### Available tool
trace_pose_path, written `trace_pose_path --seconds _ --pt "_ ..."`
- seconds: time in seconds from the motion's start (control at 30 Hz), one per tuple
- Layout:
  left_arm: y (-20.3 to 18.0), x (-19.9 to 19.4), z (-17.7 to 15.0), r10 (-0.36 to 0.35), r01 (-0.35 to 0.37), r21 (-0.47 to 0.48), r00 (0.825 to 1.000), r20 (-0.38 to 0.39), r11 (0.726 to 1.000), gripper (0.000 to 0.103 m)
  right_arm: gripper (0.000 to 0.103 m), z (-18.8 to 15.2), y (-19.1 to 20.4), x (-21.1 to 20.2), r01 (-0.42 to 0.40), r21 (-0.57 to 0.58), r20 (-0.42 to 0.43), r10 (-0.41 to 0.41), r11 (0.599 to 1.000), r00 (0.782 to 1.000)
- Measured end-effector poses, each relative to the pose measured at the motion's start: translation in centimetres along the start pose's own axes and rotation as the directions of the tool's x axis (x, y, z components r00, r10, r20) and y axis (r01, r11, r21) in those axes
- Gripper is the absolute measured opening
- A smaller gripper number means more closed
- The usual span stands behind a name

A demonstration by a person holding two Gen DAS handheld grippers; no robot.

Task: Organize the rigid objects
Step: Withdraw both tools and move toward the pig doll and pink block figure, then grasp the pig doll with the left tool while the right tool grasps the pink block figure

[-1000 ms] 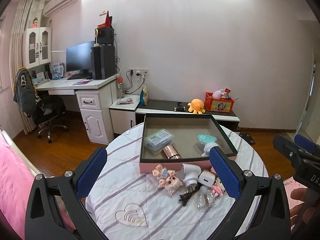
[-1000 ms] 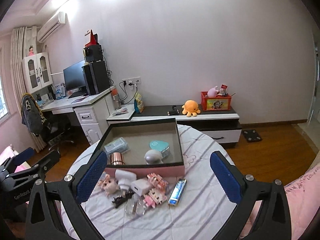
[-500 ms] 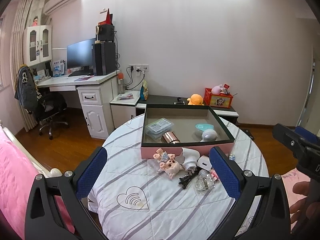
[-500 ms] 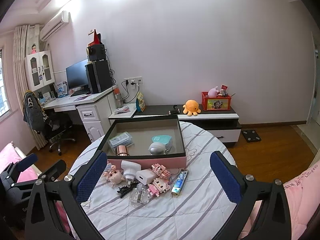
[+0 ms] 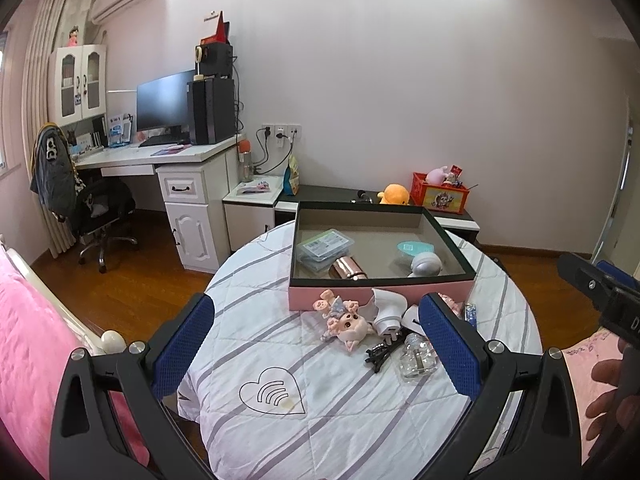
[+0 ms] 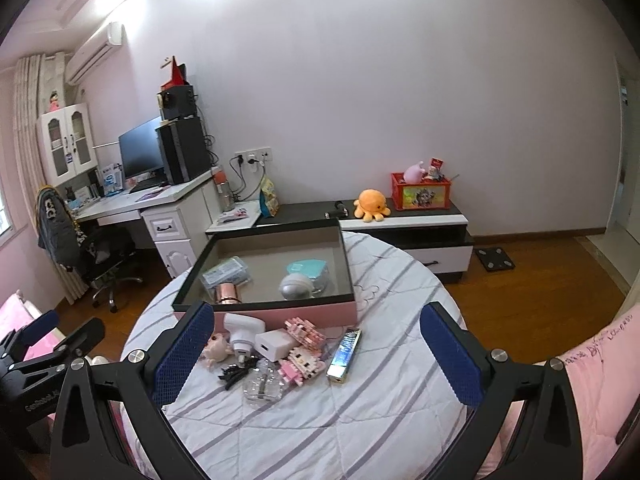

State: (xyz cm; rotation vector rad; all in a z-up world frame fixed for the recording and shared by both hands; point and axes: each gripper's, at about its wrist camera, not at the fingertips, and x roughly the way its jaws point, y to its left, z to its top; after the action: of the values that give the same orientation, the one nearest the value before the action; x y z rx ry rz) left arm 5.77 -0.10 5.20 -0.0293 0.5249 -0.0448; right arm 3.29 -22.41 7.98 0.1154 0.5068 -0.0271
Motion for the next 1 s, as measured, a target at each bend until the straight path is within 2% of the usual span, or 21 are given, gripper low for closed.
trace_pose_path --seconds 0.27,0.5,0.7,1.0 --pt "0.7 2.0 -1.1 -0.010 0.010 0.003 0.999 -0.047 1.000 0.103 0.103 -0.4 -0.5 1.4 0.033 -0.002 -0.033 -0.033 0.999 0.999" --pt "0.7 5.2 -2.3 -0.009 0.011 0.017 0.994 -0.105 1.000 0.103 0.103 -1.7 -0.9 5.0 0.037 -0.013 -0.126 -0.038 0.999 0.991" --pt "0.4 9.7 -3.6 -0.002 0.008 0.033 0.982 -0.187 0.999 0.103 0.103 -3.1 -1.0 10.0 0.003 -0.036 -0.229 -0.011 0.999 0.973" --pt "-0.9 16.1 -4.8 -0.003 0.021 0.058 0.956 -0.293 0.998 0.103 0.103 -4.5 -1.3 15.7 -0.035 -0.057 -0.316 0.015 0.998 0.949"
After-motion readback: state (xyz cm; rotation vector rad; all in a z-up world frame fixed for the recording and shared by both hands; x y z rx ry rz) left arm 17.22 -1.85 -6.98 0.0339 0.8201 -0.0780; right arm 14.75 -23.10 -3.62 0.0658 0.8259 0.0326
